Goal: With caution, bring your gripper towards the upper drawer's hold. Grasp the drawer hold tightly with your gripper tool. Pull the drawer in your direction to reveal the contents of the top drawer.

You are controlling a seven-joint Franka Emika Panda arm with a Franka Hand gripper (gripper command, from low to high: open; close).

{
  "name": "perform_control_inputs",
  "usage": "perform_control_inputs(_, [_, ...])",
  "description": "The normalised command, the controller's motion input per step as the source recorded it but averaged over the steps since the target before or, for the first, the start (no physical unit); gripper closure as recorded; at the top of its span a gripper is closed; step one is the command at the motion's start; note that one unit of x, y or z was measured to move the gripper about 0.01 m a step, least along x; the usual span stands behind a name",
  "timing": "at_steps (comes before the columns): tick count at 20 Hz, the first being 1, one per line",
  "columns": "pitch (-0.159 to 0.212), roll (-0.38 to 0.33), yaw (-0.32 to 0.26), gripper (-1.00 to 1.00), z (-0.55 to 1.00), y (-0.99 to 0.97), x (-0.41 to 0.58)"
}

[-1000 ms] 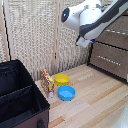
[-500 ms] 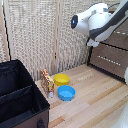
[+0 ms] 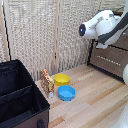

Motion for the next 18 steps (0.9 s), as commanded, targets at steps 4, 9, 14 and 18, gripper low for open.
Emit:
perform_control_inputs(4, [-0.011,-0.003,0.009,1.0,0.0,-0.15,-0.099])
perform_control_inputs(9, [0.0,0.0,0.0,1.0,0.0,-0.13,-0.002])
perform_control_inputs(14, [0.0,0.009,-0.013,1.0,0.0,-0.02,0.0])
perform_control_inputs(18, [0.0,0.003,-0.027,1.0,0.0,0.1,0.0])
